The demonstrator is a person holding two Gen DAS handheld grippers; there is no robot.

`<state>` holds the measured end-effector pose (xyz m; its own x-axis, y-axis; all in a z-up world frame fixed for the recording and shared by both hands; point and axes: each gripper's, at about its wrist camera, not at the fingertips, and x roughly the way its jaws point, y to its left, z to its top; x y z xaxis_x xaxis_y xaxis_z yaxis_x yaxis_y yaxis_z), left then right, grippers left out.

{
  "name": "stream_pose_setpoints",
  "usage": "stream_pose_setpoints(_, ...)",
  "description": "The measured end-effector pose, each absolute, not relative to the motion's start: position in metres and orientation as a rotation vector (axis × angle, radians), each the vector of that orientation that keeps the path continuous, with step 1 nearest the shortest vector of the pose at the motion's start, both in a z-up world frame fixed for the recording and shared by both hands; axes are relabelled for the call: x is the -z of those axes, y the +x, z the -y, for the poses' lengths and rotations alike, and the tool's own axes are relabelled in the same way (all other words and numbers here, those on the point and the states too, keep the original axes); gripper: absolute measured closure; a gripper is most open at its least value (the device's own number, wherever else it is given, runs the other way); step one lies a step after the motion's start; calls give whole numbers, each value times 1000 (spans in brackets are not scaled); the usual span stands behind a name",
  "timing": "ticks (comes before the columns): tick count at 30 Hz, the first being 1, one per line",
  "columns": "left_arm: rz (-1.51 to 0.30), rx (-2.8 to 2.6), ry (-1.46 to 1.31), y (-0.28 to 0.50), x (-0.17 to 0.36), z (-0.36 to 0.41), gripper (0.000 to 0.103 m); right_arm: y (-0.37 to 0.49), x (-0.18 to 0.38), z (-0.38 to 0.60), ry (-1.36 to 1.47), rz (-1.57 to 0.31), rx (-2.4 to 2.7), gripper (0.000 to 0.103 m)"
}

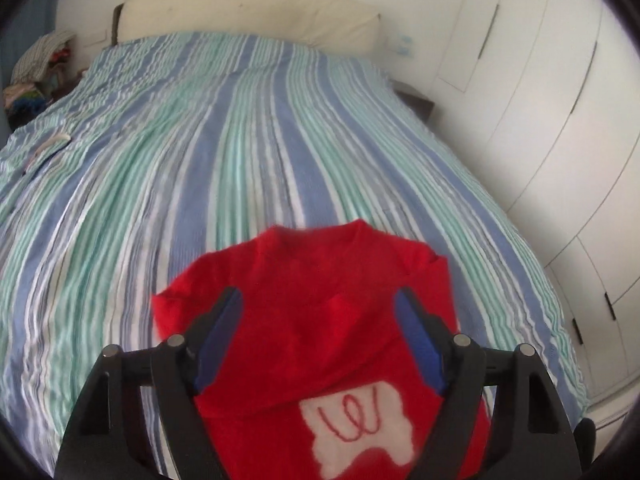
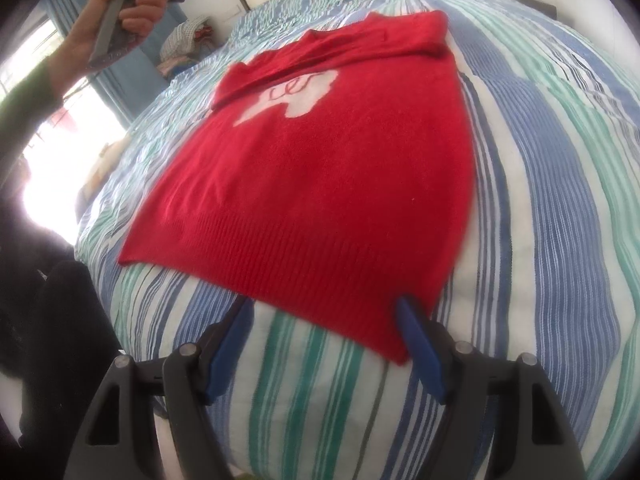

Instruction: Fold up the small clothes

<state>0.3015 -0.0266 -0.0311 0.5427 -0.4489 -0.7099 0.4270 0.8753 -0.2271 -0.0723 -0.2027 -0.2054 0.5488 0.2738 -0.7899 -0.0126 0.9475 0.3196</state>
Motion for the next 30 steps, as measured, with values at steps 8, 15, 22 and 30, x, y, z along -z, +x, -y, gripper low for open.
stream_pose_setpoints(8, -978, 385, 2, 274, 122, -71, 29, -71, 208, 205, 306, -985, -178, 29)
stream_pose_setpoints(15, -982, 369, 194, 266, 171, -20, 37, -69, 208, 196, 273, -985, -164, 27)
stream_pose_setpoints(22, -966, 183, -196, 281, 203, -58, 81, -68, 204, 189, 189, -1027, -165, 27)
stream_pose_setpoints(30, -935, 198, -204, 276, 206, -62, 80, 21, 95, 246, 423, -913, -324, 33)
